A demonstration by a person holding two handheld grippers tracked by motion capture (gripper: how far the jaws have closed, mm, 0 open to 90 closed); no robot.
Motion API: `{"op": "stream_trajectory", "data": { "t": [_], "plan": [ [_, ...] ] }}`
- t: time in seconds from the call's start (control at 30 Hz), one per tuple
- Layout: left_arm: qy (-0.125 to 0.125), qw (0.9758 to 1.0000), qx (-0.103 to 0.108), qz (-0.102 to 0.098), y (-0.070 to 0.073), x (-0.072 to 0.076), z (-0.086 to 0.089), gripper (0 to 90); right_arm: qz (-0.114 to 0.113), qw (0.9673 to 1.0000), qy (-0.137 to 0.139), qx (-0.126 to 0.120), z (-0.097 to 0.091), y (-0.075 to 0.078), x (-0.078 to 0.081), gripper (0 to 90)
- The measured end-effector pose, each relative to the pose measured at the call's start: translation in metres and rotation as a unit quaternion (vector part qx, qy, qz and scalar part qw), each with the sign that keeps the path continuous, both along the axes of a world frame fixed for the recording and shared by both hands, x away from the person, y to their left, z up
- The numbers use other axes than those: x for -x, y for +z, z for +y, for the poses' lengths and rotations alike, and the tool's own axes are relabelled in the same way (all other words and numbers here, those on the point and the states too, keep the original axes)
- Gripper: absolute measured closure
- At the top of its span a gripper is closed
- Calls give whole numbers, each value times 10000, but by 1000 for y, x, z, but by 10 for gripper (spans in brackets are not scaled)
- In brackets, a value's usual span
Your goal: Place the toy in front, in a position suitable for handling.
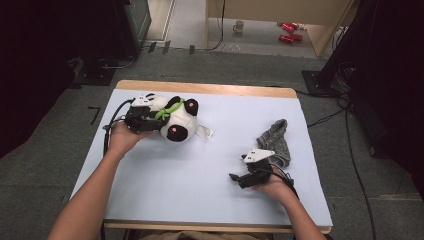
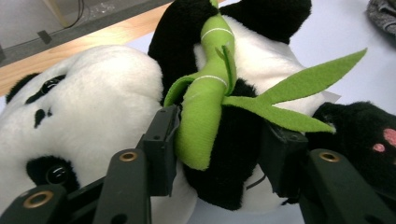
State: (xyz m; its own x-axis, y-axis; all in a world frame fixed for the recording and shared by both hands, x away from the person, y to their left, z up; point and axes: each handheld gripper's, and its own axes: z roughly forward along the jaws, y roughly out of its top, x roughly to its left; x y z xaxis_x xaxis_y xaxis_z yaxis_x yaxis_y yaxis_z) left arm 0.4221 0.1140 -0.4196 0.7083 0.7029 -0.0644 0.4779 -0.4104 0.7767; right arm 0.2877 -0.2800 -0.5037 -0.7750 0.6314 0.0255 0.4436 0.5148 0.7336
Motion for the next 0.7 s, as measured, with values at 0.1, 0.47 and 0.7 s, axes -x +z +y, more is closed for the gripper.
{"op": "stream_trajectory", "data": {
  "t": [0.1,0.47,0.7],
  "plan": [
    [-5,10000,2,44,0,0,-1,622,1,10000,0,-4,0,0,0,136],
    [270,9992,97,281,9,5,-2,758,7,10000,-3,-13,0,0,0,136],
    [346,9986,76,384,23,16,-11,767,6,10000,-3,-13,0,0,0,136]
  ]
}}
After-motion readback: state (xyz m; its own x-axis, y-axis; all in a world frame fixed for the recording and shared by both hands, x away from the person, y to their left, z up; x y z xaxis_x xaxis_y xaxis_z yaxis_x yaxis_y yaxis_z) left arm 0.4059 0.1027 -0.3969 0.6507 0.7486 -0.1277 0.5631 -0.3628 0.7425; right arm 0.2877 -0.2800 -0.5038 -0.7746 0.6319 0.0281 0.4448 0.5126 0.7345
